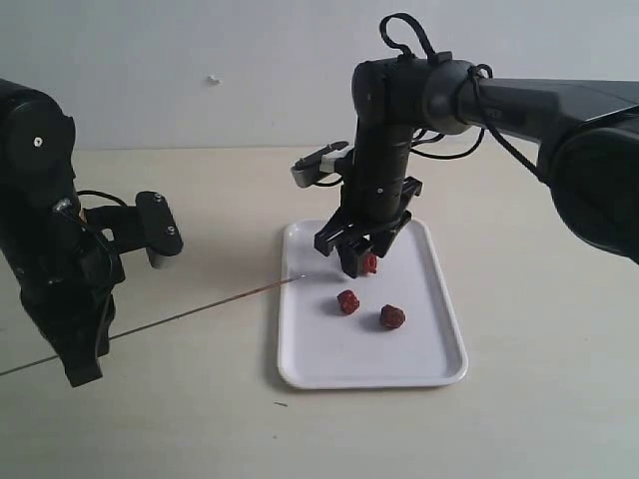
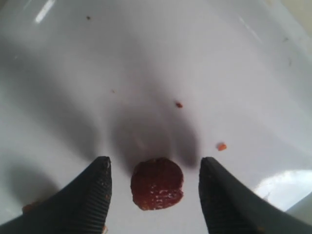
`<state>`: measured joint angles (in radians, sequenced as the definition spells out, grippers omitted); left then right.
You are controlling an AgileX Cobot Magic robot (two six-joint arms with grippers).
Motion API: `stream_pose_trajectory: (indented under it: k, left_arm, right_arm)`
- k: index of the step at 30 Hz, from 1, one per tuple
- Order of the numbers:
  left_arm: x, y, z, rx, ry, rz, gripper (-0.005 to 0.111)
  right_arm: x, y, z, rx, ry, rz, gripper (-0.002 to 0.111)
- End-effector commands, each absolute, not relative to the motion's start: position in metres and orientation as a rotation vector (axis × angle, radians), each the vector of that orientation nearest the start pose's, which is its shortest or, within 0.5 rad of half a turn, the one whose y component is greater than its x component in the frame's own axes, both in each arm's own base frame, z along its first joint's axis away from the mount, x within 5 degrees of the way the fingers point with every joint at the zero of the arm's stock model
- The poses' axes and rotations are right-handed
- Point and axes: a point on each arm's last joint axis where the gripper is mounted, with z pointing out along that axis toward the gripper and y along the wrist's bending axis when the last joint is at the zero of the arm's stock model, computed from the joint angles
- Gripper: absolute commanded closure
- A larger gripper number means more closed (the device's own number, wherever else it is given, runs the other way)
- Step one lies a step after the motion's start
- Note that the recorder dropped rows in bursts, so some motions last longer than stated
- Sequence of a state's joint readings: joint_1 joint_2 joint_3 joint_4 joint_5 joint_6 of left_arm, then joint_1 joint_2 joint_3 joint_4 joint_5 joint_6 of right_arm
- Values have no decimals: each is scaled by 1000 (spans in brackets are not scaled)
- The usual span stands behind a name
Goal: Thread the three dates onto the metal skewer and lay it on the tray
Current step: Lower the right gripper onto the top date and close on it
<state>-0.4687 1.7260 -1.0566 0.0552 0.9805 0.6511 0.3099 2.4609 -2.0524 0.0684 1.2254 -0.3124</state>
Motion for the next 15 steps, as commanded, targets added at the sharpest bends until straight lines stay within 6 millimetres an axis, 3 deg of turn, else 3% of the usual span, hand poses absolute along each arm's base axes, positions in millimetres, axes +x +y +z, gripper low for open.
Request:
stream_pose_trajectory:
  k: [1,15]
  left_arm:
    - [273,-134,187,1686,2628,57,107]
    - [273,-134,187,1684,2629,54,107]
  right_arm:
    - [465,157,122,-921,2973,101,55]
    - [461,155,115,-941,2996,98,55]
